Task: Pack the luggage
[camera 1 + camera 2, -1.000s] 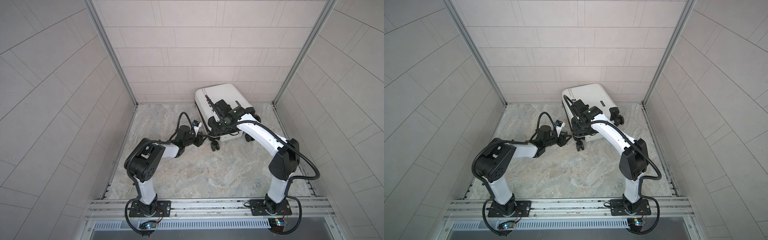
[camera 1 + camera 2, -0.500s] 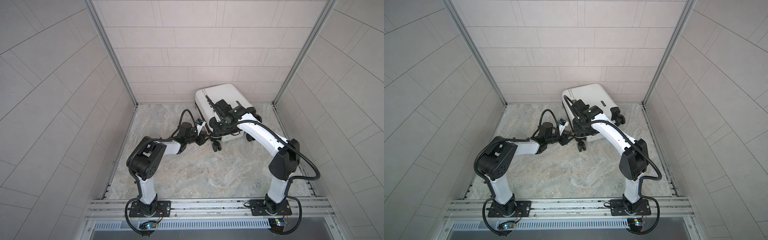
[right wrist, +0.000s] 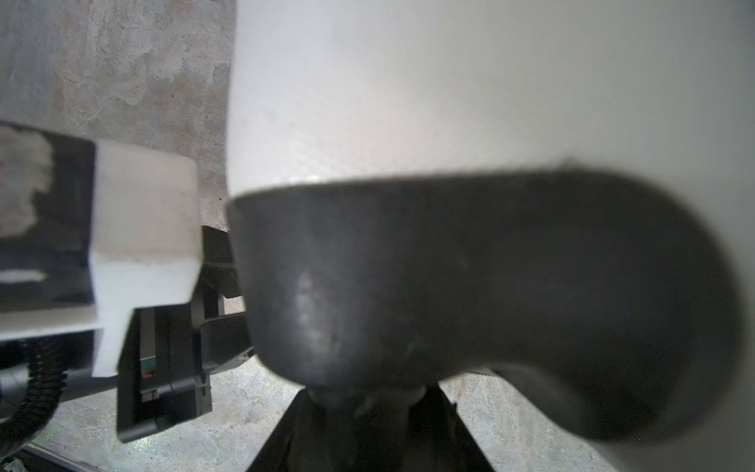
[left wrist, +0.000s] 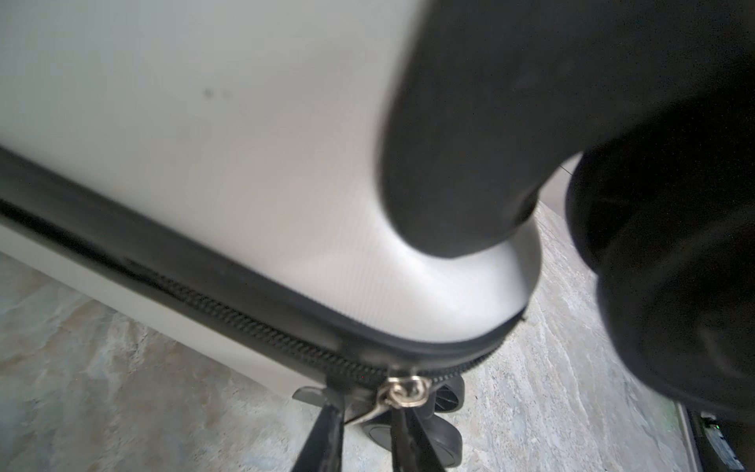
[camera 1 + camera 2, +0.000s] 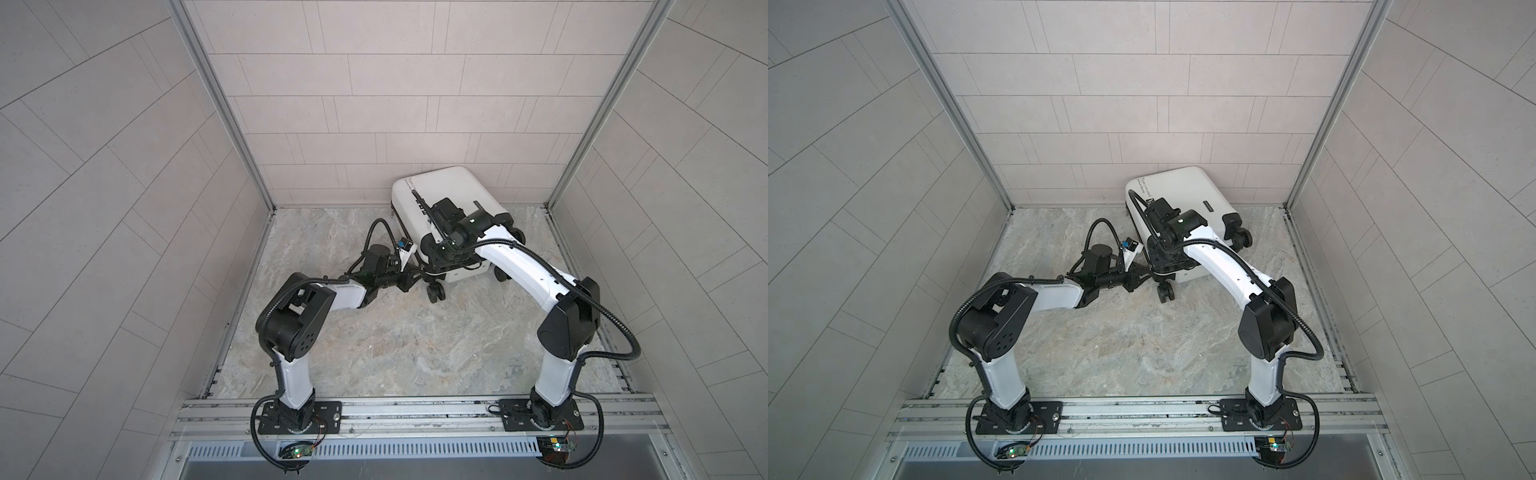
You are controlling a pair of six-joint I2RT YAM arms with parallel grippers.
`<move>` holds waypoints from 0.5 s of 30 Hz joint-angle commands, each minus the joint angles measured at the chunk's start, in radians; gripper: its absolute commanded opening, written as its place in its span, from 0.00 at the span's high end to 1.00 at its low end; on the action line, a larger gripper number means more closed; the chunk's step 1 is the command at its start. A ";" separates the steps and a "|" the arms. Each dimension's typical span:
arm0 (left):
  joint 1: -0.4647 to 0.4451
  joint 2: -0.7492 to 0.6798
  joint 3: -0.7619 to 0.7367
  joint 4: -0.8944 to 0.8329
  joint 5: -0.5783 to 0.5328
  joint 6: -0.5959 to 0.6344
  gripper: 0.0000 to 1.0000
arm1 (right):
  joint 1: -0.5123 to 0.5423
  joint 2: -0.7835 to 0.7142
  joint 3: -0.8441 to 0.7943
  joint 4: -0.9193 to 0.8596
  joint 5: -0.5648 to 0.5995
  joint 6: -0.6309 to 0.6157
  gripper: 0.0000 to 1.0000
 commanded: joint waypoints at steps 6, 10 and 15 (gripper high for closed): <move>-0.006 -0.001 0.038 0.082 -0.065 0.008 0.96 | 0.004 0.001 0.063 -0.038 0.016 0.029 0.85; -0.003 -0.012 0.012 0.080 -0.067 0.010 1.00 | 0.004 -0.003 0.066 -0.040 0.019 0.030 0.86; -0.003 -0.032 -0.017 0.085 -0.074 0.000 1.00 | 0.005 -0.001 0.066 -0.040 0.018 0.030 0.88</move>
